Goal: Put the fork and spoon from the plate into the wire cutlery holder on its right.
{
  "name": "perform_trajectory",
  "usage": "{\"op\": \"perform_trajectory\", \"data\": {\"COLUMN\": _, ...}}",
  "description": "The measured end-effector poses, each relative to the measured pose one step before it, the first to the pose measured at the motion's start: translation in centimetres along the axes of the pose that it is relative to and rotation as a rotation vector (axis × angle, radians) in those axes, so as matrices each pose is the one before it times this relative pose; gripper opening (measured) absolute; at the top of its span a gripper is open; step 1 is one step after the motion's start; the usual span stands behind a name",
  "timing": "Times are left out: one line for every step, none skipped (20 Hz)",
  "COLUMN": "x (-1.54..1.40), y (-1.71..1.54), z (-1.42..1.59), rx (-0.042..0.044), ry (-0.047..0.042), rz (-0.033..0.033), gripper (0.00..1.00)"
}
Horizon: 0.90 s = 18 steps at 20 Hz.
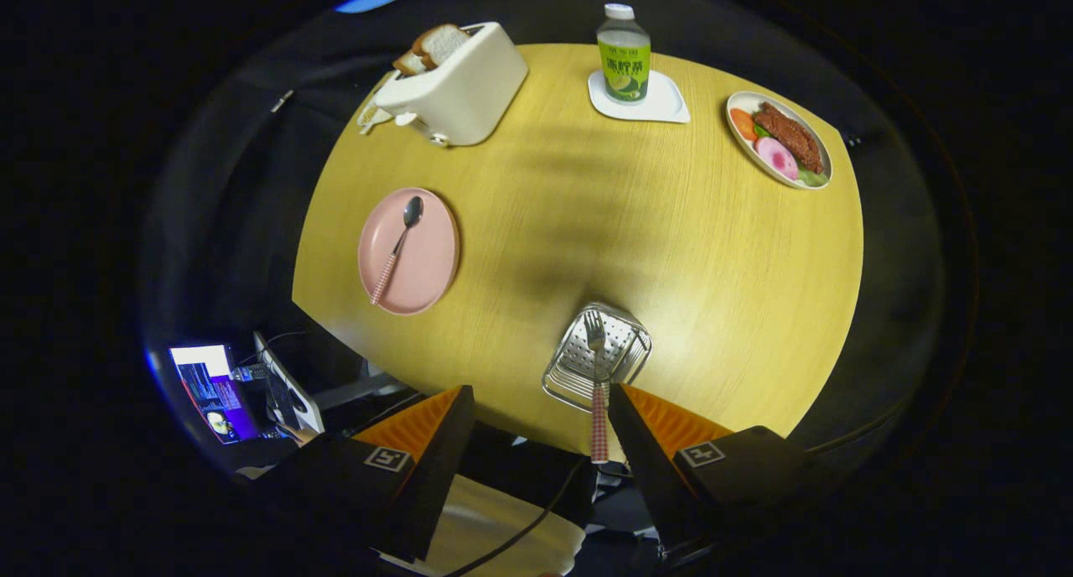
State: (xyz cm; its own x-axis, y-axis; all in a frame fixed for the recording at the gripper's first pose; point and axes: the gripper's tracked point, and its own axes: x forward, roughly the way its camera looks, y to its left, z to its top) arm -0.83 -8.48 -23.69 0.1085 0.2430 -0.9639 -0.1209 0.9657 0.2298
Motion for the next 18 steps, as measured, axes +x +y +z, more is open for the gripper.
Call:
{"op": "perform_trajectory", "data": {"x": -0.18, "y": 0.892, "z": 0.087, "rx": 0.01481, "ry": -0.04356, "rz": 0.00844, "gripper": 0.99}}
{"op": "perform_trajectory", "data": {"x": -0.2, "y": 0.658, "z": 0.202, "rx": 0.01185, "ry": -0.04419, "rz": 0.00343, "gripper": 0.99}}
{"op": "perform_trajectory", "data": {"x": -0.088, "y": 0.577, "z": 0.167, "rx": 0.00585, "ry": -0.04466, "rz": -0.00065, "gripper": 0.99}}
{"op": "perform_trajectory", "data": {"x": 0.056, "y": 0.604, "z": -0.033, "rx": -0.00233, "ry": -0.02607, "rz": 0.00169, "gripper": 0.99}}
{"op": "perform_trajectory", "data": {"x": -0.005, "y": 0.755, "z": -0.417, "rx": -0.01247, "ry": -0.01541, "rz": 0.00758, "gripper": 0.99}}
{"op": "perform_trajectory", "data": {"x": 0.199, "y": 0.464, "z": -0.143, "rx": -0.01755, "ry": -0.01934, "rz": -0.00352, "gripper": 0.99}}
{"op": "perform_trajectory", "data": {"x": 0.384, "y": 0.541, "z": 0.025, "rx": -0.01275, "ry": -0.02597, "rz": -0.00739, "gripper": 0.99}}
{"op": "perform_trajectory", "data": {"x": 0.331, "y": 0.972, "z": 0.095, "rx": -0.00671, "ry": -0.02454, "rz": 0.0039, "gripper": 1.0}}
{"op": "perform_trajectory", "data": {"x": 0.278, "y": 1.011, "z": -0.004, "rx": -0.00341, "ry": -0.02095, "rz": 0.00871, "gripper": 0.99}}
{"op": "perform_trajectory", "data": {"x": 0.5, "y": 1.136, "z": 0.06, "rx": -0.00119, "ry": -0.01871, "rz": 0.00755, "gripper": 0.99}}
{"op": "perform_trajectory", "data": {"x": 0.554, "y": 1.144, "z": 0.061, "rx": -0.00311, "ry": -0.01483, "rz": 0.00721, "gripper": 0.99}}
{"op": "perform_trajectory", "data": {"x": 0.699, "y": 1.161, "z": 0.117, "rx": -0.00244, "ry": -0.01134, "rz": 0.00739, "gripper": 0.99}}
{"op": "perform_trajectory", "data": {"x": 0.691, "y": 1.244, "z": 0.085, "rx": 0.00216, "ry": -0.00809, "rz": 0.0115, "gripper": 0.99}}
{"op": "perform_trajectory", "data": {"x": 0.819, "y": 1.321, "z": -0.081, "rx": 0.0102, "ry": 0.00571, "rz": 0.01548, "gripper": 1.0}}
{"op": "perform_trajectory", "data": {"x": 0.856, "y": 1.532, "z": -0.009, "rx": 0.01556, "ry": 0.00308, "rz": 0.02197, "gripper": 0.99}}
{"op": "perform_trajectory", "data": {"x": 0.931, "y": 1.377, "z": 0.145, "rx": 0.0132, "ry": 0.00428, "rz": 0.0219, "gripper": 0.99}}
{"op": "perform_trajectory", "data": {"x": 1.134, "y": 1.088, "z": -0.055, "rx": 0.00502, "ry": 0.007, "rz": 0.01304, "gripper": 0.99}}
{"op": "perform_trajectory", "data": {"x": 1.074, "y": 0.719, "z": 0.039, "rx": -0.00422, "ry": 0.00898, "rz": 0.00463, "gripper": 0.99}}
